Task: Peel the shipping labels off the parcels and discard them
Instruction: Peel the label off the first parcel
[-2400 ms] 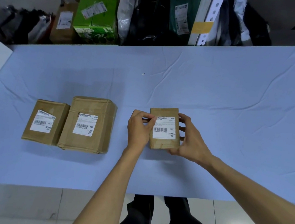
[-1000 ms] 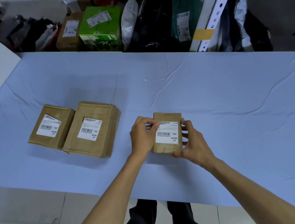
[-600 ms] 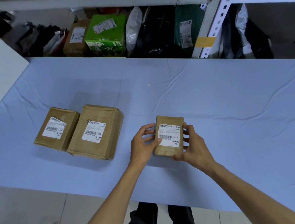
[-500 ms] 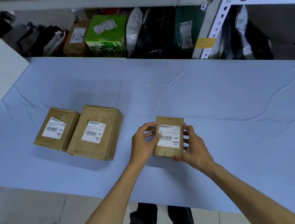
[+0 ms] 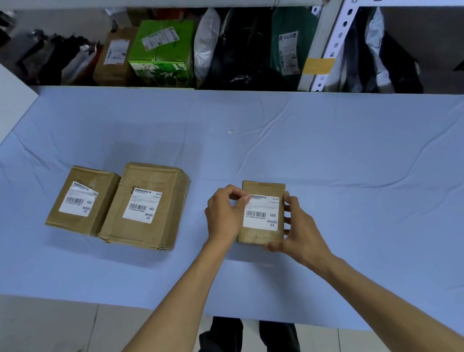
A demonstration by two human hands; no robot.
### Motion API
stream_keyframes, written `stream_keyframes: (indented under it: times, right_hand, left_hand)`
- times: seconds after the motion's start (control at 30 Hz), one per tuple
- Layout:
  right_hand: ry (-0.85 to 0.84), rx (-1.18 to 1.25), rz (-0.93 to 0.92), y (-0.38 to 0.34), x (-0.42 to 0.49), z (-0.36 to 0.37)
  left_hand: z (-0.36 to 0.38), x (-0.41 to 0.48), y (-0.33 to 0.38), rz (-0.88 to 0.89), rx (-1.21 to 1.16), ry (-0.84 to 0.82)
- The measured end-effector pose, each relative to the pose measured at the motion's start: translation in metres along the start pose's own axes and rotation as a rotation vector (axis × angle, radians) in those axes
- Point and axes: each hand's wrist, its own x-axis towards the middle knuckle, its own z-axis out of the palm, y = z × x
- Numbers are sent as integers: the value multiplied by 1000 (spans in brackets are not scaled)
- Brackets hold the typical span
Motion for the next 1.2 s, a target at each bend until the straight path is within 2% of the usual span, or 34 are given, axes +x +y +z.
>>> stream_keyframes:
  times: [0.17,0.37,0.67,1.2]
  right_hand:
    - [5,0,5,-1,0,0]
    - [26,0,4,-3,1,1]
    - [31,-1,-1,-4,0,1]
    - [29,-31,4,-4,2,1]
  left_hand:
    - [1,0,1,-3,49,-44]
    - [-4,4,-4,-4,-68,-97]
    - [0,-4,-3,101,-184,-40]
    - [-10,1,-4,97,-237,-197]
